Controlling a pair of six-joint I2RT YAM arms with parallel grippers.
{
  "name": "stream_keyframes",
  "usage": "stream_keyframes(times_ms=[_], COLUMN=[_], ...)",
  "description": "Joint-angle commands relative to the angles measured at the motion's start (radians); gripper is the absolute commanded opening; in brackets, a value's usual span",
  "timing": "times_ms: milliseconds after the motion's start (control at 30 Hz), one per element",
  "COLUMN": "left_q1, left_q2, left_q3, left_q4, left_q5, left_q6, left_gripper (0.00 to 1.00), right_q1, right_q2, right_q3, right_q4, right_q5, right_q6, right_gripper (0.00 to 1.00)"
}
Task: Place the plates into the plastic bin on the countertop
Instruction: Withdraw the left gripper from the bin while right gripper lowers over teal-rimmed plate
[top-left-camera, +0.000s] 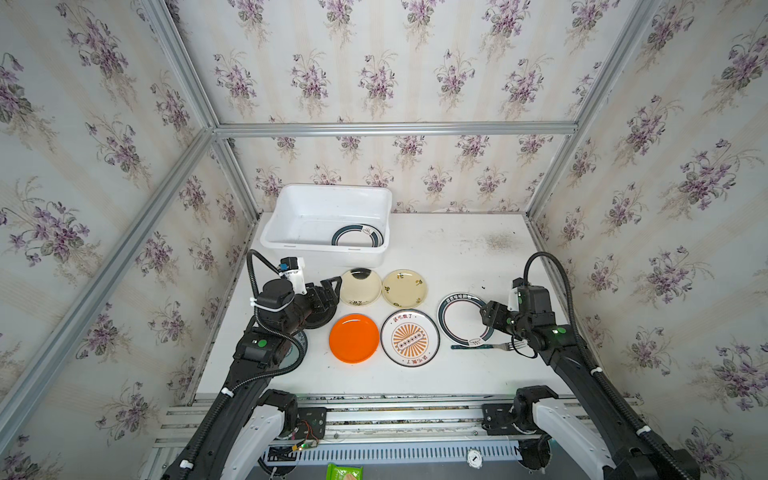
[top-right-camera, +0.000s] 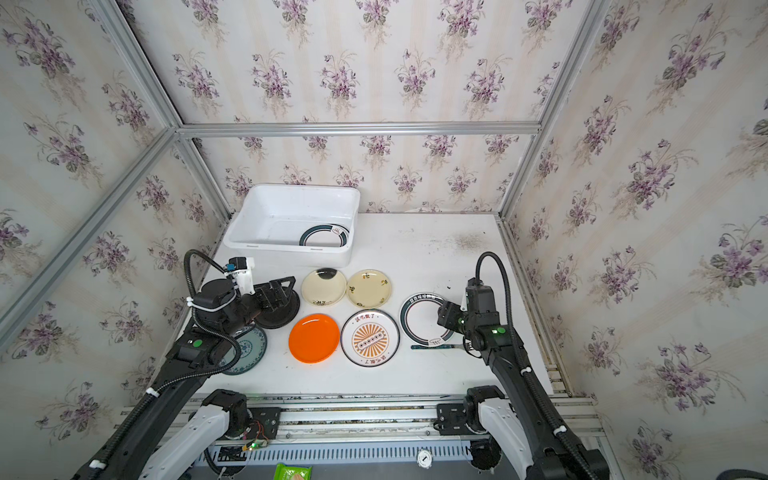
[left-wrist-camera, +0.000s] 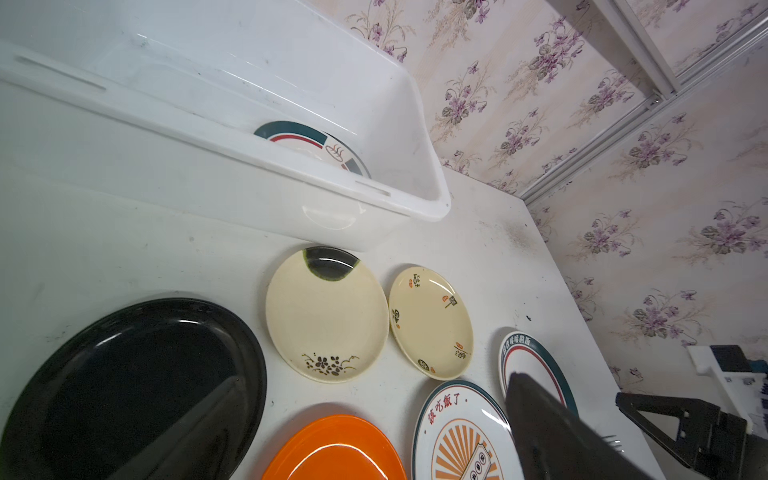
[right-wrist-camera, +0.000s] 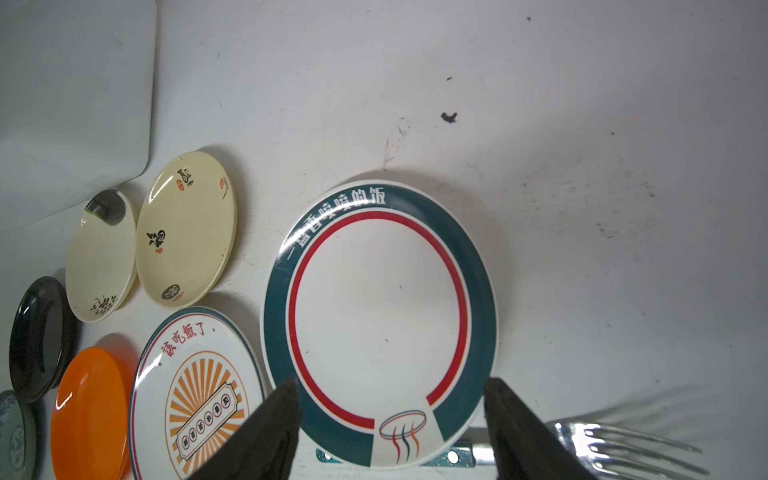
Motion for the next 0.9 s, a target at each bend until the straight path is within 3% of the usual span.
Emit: stream_keyframes(times_ms=[0,200,400,500,700,867], left_q1=[0.0,-0.002,-0.02,-0.065,-0.185,-0.221], left_q2=[0.014,0.056,0.092,0.123,0.15,0.129], left_q3=[-0.034,-0.061,-0.072,-0.08,-0.077,-0.127], left_q4=[0.168,0.242,0.326,0.368,0.371,0.453], left_q5=[0.079,0.091,0.091,0.05,0.018,0.018], left_q6=[-0.084,-0.09,-0.073,-0.07,0.048,0.072], left_gripper=[1.0,1.0,1.0,1.0,1.0,1.0], right_q1=[-0.034,-0.098,-0.112,-0.112,-0.115,-0.121], right_q2=[-0.002,-0.003,0.105,0.133,0.109,0.138], right_q3=[0.024,0.021,0.014,0.036,0.025,0.016], right_q4=[-0.031,-0.043,0.015,0.001,-0.025,0.003], right_q5=[-0.038,-0.077,-0.102,-0.106,-0.03,-0.07], right_q6=[-0.047,-0.071,-0.063,-0.09,-0.084,-0.055], right_gripper=[0.74,0.75,0.72,0.7,0.71,0.66])
